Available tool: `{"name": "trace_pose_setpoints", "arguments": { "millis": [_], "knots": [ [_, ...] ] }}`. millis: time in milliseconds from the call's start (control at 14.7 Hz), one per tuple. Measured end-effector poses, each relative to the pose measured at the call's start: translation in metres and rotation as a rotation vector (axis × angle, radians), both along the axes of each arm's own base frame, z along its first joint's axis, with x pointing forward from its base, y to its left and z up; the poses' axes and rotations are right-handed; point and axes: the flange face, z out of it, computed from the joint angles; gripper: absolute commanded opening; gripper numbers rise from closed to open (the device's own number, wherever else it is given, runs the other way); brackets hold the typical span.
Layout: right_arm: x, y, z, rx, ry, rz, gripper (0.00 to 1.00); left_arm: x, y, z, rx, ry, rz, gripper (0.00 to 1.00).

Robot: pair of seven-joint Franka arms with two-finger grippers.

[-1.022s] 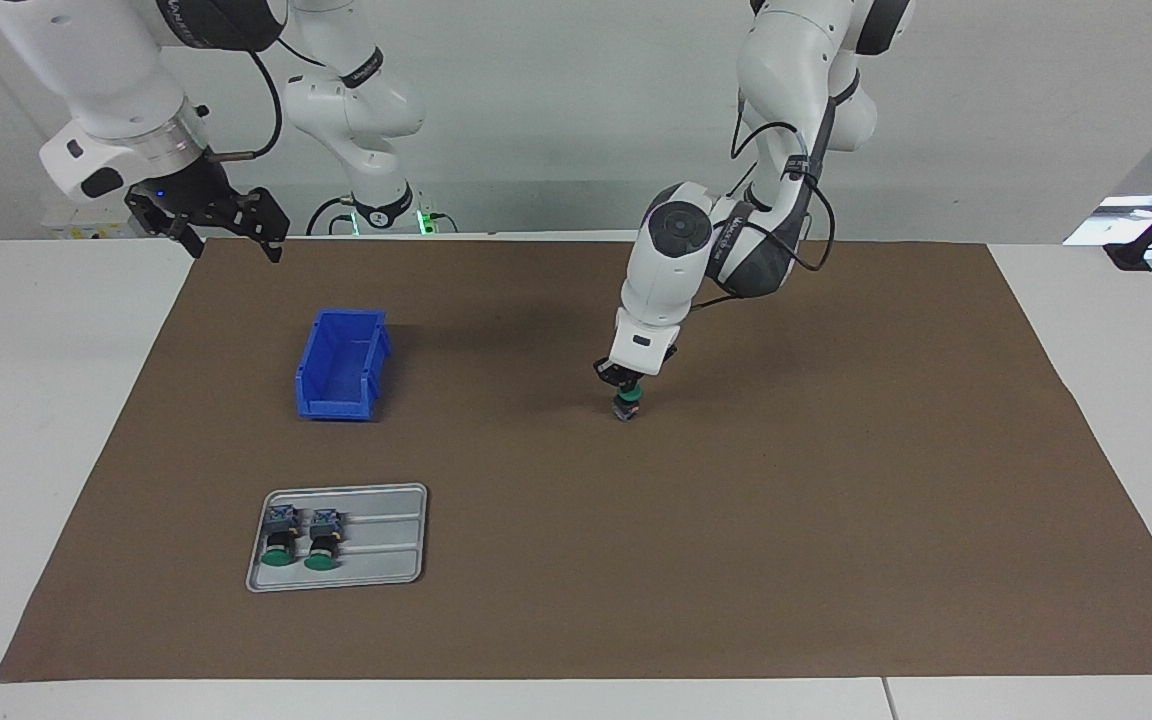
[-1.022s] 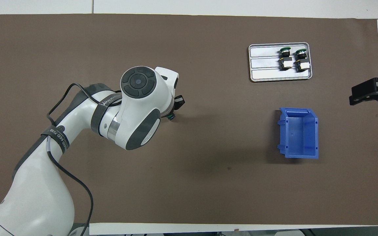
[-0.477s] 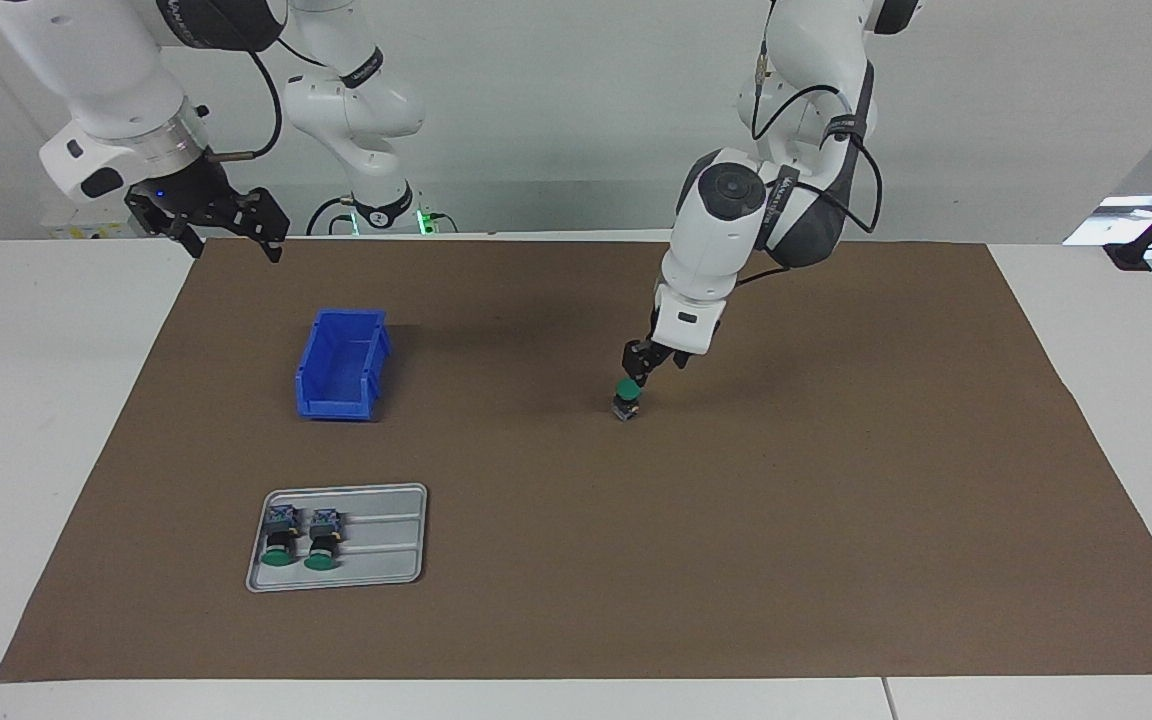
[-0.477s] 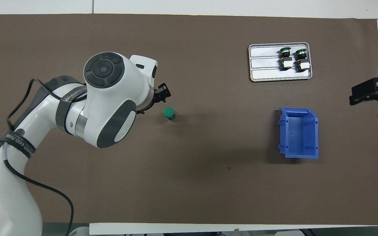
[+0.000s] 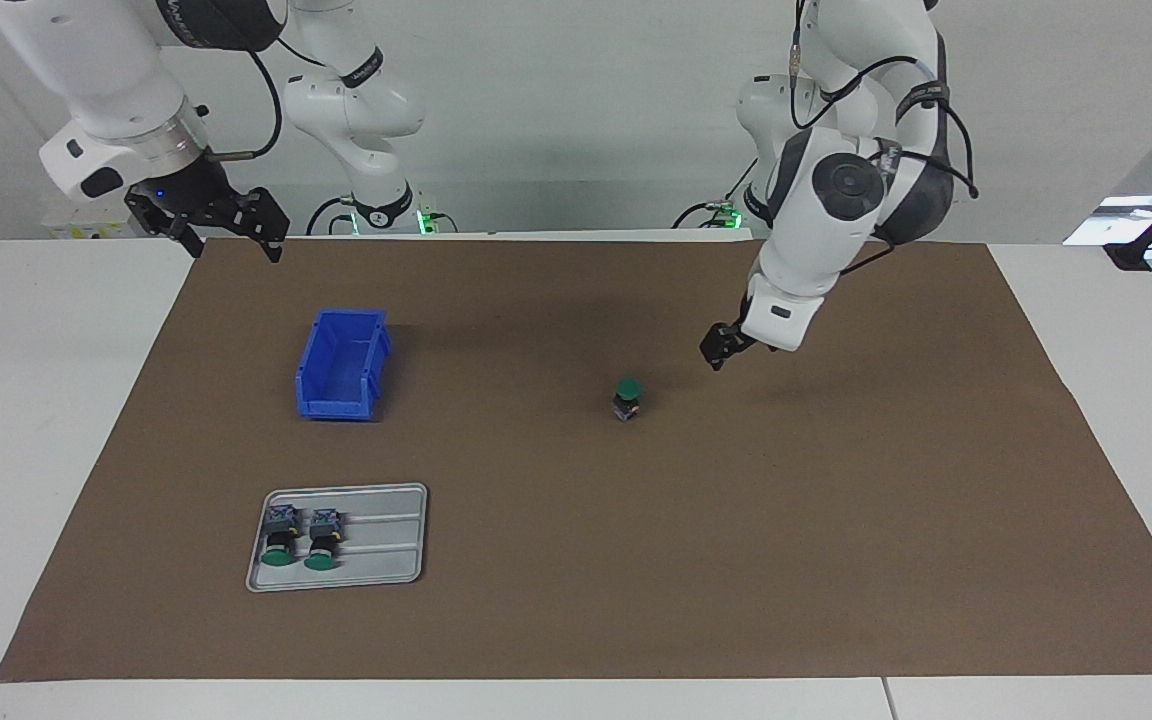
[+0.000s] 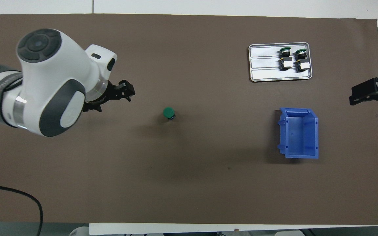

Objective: Place and press button with both arms

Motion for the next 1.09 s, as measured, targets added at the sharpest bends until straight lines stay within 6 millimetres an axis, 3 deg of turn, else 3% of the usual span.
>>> {"name": "trace_pose_setpoints", "arguments": {
  "millis": [273,409,681,886,1090],
  "knots": [
    [0.000,0.000,0.000,0.000,0.000,0.000,1.00,0.007,0.084,0.034,-0.011,0.011,-0.042,1.00],
    [0.000,0.000,0.000,0.000,0.000,0.000,1.00,0.005,0.113,0.046,0.001,0.012,-0.058,0.99],
    [0.000,0.000,0.000,0.000,0.000,0.000,1.00,-0.001,0.149,0.079,0.018,0.031,-0.088,0.99],
    [0.000,0.000,0.000,0.000,0.000,0.000,0.99,-0.005,0.168,0.116,0.015,0.033,-0.100,0.99],
    [0.000,0.000,0.000,0.000,0.000,0.000,1.00,-0.007,0.178,0.136,0.008,0.026,-0.133,0.99]
  ]
}}
